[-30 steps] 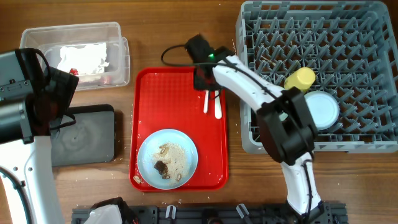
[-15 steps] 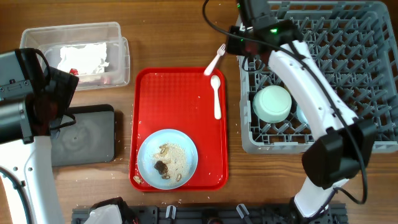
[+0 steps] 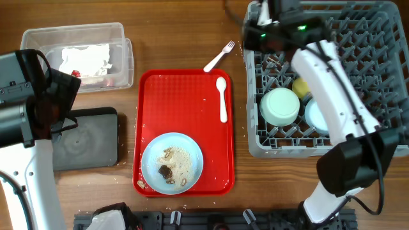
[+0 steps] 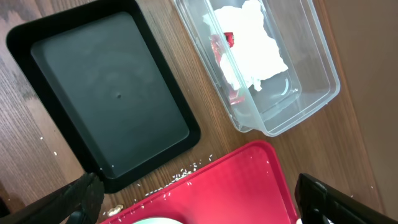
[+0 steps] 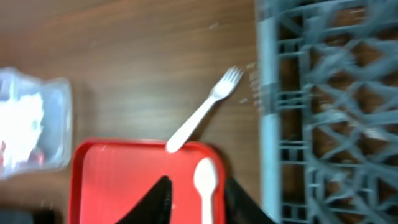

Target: Sort waste into correct bins and load items into the dishwasher rack

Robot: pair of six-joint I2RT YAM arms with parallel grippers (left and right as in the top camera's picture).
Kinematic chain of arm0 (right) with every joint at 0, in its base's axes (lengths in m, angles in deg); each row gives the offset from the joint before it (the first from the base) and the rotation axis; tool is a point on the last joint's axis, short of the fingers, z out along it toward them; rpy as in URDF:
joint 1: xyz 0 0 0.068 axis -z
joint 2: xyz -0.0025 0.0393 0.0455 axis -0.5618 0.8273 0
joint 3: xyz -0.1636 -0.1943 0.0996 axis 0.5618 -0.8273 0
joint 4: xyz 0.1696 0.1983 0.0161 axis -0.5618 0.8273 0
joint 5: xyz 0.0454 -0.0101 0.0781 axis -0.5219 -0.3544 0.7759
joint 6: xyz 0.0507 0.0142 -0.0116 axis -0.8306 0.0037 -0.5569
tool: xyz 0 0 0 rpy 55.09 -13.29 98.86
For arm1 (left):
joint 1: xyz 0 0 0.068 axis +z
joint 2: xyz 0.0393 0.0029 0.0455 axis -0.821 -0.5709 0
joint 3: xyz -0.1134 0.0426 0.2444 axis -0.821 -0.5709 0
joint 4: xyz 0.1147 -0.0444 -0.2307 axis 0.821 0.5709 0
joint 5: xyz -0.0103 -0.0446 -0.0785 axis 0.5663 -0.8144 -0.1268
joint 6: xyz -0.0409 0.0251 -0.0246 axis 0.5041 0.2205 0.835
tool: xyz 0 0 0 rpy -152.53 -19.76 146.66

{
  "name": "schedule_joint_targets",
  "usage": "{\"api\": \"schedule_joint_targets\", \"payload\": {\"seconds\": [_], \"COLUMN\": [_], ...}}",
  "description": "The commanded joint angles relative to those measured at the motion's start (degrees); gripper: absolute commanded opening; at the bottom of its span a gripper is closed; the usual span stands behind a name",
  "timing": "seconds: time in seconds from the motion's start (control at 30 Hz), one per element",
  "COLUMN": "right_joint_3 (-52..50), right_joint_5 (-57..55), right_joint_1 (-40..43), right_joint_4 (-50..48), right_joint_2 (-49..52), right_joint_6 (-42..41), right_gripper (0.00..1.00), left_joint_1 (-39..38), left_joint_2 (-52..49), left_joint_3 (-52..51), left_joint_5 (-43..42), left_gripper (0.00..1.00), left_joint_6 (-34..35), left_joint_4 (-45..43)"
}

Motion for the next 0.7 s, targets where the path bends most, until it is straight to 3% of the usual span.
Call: {"api": "schedule_joint_targets", "payload": {"seconds": [0.0,0.4,0.67], "right_joint_3": [-0.8,-0.8,-0.8], "right_joint_5": [-3.9,-8.7,-10.7], "right_joint_1": [-5.4,-12.9,-13.0], "right_joint_4": [-0.3,9.5,10.8], "right_joint_2": [3.8,19.6,22.6], "right_joint_6": [-2.0,-2.9,-4.3], "right_gripper": [0.35,0.34,0.34], "left_joint_1": [0.3,0.3,0.3], "left_joint_2": [0.3,0.3,0.3], "left_joint_3": [0.2,0.2,0.2], "left_joint_5": [0.8,0.8,0.8], "left_gripper": [1.0,1.0,1.0], "left_joint_6": [0.9,0.9,0.9], "left_joint_4": [0.0,0.0,0.0]}}
